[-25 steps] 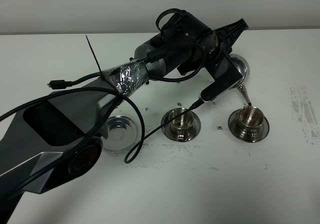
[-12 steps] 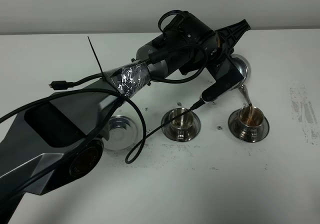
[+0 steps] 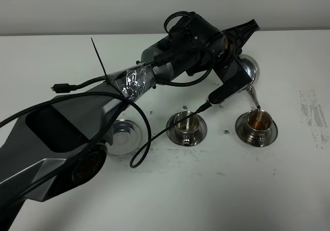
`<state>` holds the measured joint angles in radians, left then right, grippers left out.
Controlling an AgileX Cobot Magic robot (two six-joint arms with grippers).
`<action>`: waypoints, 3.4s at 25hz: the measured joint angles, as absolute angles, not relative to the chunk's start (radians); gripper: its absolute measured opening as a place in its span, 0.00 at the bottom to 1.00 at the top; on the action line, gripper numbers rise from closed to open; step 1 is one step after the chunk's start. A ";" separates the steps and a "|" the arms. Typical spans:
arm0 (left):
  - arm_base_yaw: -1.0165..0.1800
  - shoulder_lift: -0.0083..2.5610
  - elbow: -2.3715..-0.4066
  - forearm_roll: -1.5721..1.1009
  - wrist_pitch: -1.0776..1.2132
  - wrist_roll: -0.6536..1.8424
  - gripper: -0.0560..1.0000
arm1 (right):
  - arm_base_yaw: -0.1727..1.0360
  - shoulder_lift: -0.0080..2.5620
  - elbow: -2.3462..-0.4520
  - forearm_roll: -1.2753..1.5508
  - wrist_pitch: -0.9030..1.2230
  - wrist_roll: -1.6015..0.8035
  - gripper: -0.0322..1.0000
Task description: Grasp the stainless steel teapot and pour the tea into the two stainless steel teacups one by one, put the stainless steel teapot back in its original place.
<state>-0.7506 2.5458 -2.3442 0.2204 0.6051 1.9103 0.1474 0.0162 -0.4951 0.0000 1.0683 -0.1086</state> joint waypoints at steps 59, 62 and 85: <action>-0.758 2.546 -2.344 0.242 0.569 1.913 0.22 | 0.147 0.016 -0.495 0.000 1.068 -0.109 0.53; -0.759 2.546 -2.344 0.249 0.569 1.913 0.22 | 0.147 0.016 -0.495 0.000 1.068 -0.109 0.53; -0.764 2.546 -2.344 0.265 0.569 1.907 0.22 | 0.147 0.016 -0.495 0.000 1.068 -0.109 0.53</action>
